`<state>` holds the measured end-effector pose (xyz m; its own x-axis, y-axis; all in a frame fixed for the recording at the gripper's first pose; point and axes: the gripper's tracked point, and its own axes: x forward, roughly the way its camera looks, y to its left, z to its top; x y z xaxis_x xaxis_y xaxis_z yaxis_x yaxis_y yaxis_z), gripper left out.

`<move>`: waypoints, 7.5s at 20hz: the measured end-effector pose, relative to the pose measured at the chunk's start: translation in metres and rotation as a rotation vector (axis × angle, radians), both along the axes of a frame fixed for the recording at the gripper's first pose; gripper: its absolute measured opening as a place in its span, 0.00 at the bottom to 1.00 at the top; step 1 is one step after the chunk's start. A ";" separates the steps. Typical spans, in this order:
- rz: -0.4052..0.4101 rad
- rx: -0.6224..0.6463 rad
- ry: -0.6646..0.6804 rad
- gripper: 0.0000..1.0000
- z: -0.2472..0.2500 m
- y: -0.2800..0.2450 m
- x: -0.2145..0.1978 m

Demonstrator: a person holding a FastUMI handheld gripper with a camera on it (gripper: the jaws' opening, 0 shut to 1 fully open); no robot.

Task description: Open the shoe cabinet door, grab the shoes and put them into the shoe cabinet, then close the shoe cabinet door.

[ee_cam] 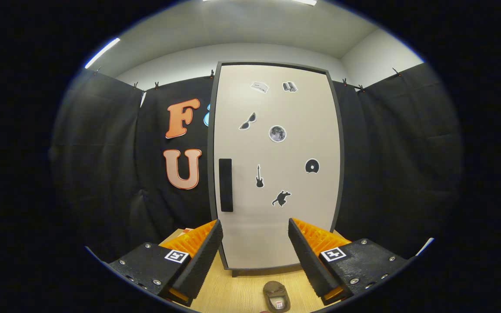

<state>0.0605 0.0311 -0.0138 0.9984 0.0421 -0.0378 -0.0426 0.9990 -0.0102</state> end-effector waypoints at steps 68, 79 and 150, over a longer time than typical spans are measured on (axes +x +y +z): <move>-0.001 0.102 0.092 0.27 -0.029 0.016 0.077; -0.060 0.100 0.066 0.26 -0.024 -0.027 0.035; -0.197 0.020 0.050 0.19 -0.010 -0.245 -0.075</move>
<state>-0.0147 -0.2141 -0.0240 0.9843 -0.1528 -0.0882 0.1540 0.9880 0.0074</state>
